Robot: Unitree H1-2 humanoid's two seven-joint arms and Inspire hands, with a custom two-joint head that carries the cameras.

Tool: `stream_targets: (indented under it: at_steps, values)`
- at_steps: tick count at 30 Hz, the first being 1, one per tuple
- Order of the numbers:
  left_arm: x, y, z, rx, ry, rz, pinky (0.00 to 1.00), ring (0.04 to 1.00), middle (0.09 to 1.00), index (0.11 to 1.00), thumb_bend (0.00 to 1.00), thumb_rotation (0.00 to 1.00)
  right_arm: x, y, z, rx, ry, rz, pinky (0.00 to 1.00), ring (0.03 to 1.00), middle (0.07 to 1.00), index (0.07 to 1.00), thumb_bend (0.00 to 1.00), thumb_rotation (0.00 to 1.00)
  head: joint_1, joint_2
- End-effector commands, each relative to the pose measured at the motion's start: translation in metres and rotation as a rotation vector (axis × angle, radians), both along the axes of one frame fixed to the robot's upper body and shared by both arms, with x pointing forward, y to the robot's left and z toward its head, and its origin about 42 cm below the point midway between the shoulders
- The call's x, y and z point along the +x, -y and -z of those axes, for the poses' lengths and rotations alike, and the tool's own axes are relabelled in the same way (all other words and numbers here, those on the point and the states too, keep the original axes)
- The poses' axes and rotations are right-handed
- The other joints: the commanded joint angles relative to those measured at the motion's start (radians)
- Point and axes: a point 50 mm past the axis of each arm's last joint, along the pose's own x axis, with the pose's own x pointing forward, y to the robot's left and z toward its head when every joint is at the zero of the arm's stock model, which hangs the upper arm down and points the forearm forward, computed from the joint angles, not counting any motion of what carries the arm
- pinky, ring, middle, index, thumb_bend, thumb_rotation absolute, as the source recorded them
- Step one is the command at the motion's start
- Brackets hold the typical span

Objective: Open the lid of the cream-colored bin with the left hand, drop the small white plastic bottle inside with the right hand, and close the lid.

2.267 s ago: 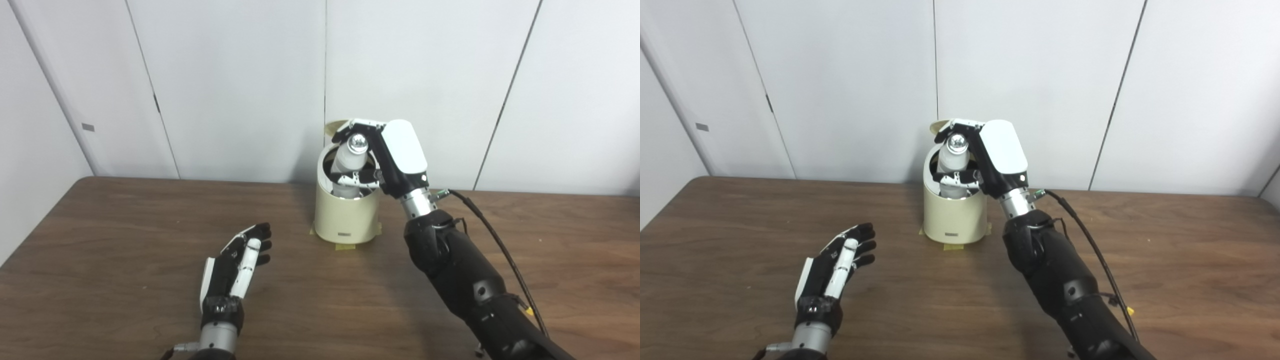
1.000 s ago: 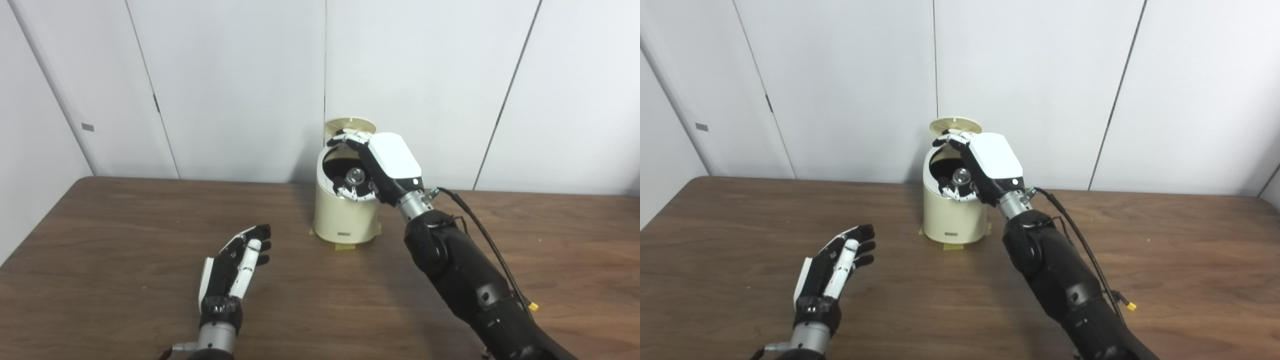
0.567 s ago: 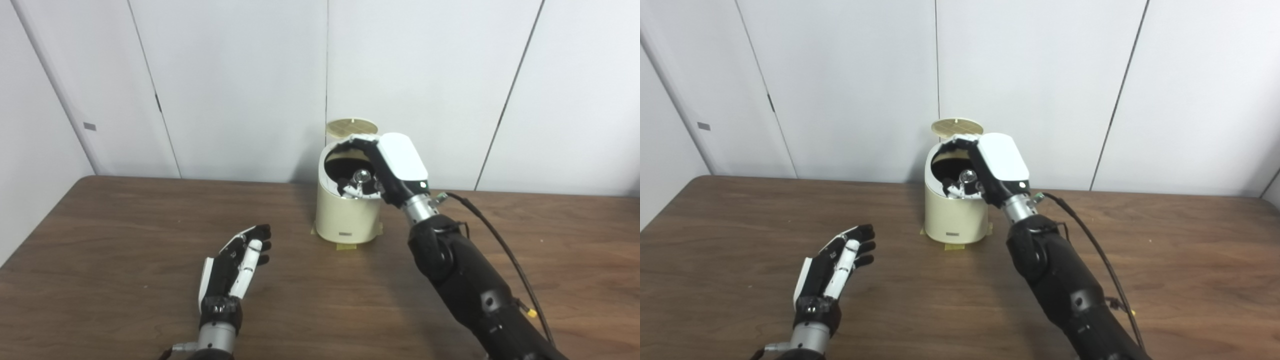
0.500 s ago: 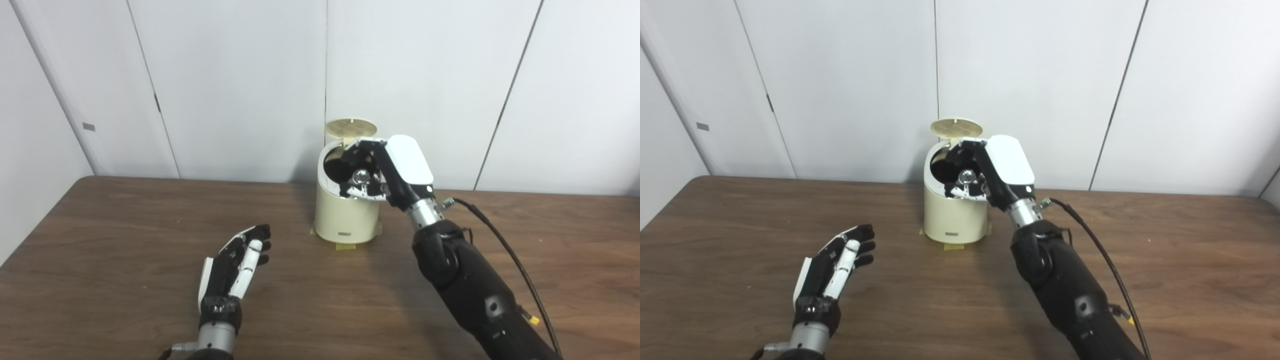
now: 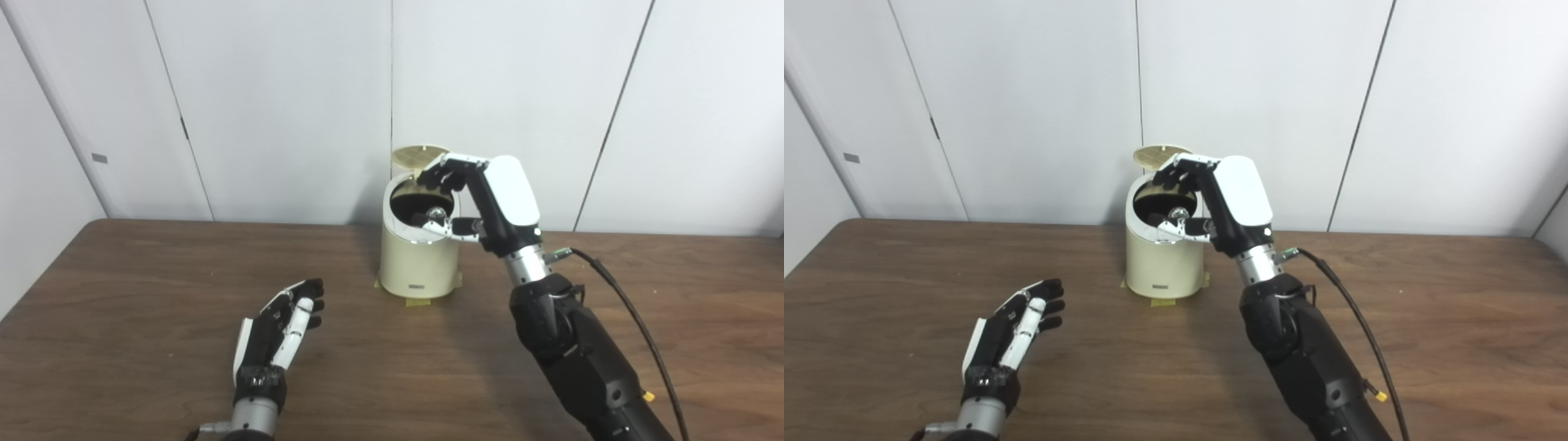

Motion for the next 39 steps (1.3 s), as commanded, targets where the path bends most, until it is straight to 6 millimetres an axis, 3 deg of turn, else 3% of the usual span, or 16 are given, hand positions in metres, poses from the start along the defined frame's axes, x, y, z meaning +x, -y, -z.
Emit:
stream_targets:
  at_steps: [1, 9, 19, 21, 23, 25, 29, 32, 35, 39]
  values:
    - [0.009, 0.002, -0.015, -0.006, 0.077, 0.015, 0.75, 0.777, 0.785, 0.754, 0.40, 0.61, -0.002, 0.012, -0.023, 0.068, 0.073, 0.000, 0.37, 0.416, 0.491, 0.495, 0.50, 0.00, 0.000, -0.001]
    - [0.012, -0.001, -0.014, -0.001, 0.078, 0.021, 0.75, 0.776, 0.777, 0.746, 0.39, 0.59, -0.024, 0.043, -0.018, 0.285, -0.033, 0.074, 0.31, 0.424, 0.512, 0.510, 0.50, 0.00, -0.008, -0.007]
    - [0.016, -0.016, -0.012, 0.009, 0.086, 0.018, 0.76, 0.778, 0.777, 0.753, 0.41, 0.59, -0.066, 0.089, 0.011, 0.531, -0.399, 0.091, 0.44, 0.433, 0.502, 0.519, 0.52, 0.00, -0.021, -0.014]
    - [0.015, -0.019, -0.011, 0.006, 0.086, 0.020, 0.75, 0.774, 0.773, 0.766, 0.39, 0.58, -0.075, 0.094, 0.021, 0.569, -0.473, 0.060, 0.47, 0.527, 0.494, 0.504, 0.52, 0.00, -0.027, -0.013]
    - [0.014, -0.022, -0.012, -0.001, 0.088, 0.023, 0.75, 0.773, 0.773, 0.778, 0.38, 0.55, -0.083, 0.097, 0.029, 0.589, -0.533, 0.030, 0.51, 0.594, 0.639, 0.499, 0.51, 0.12, -0.034, -0.013]
    - [0.014, -0.024, -0.013, -0.019, 0.086, 0.022, 0.76, 0.778, 0.775, 0.796, 0.37, 0.53, -0.094, 0.099, 0.038, 0.591, -0.586, -0.002, 0.57, 0.680, 0.732, 0.701, 0.53, 0.35, -0.037, -0.011]
    - [0.018, -0.028, -0.017, -0.026, 0.088, 0.025, 0.77, 0.788, 0.794, 0.821, 0.37, 0.52, -0.113, 0.102, 0.054, 0.615, -0.661, -0.057, 0.65, 0.791, 0.833, 0.834, 0.54, 0.61, -0.042, -0.012]
    - [0.026, -0.028, -0.027, 0.001, 0.097, 0.048, 0.78, 0.799, 0.802, 0.836, 0.37, 0.55, -0.128, 0.103, 0.068, 0.642, -0.699, -0.063, 0.71, 0.860, 0.895, 0.883, 0.56, 0.77, -0.043, -0.014]
    - [0.039, -0.028, -0.042, 0.037, 0.113, 0.081, 0.78, 0.814, 0.829, 0.854, 0.38, 0.59, -0.143, 0.099, 0.083, 0.735, -0.731, -0.055, 0.82, 0.924, 0.950, 0.916, 0.58, 0.88, -0.049, -0.017]
    - [0.057, -0.027, -0.059, 0.056, 0.141, 0.113, 0.83, 0.837, 0.860, 0.875, 0.39, 0.62, -0.155, 0.095, 0.098, 0.838, -0.743, -0.055, 0.89, 0.955, 0.976, 0.949, 0.55, 0.98, -0.048, -0.024]
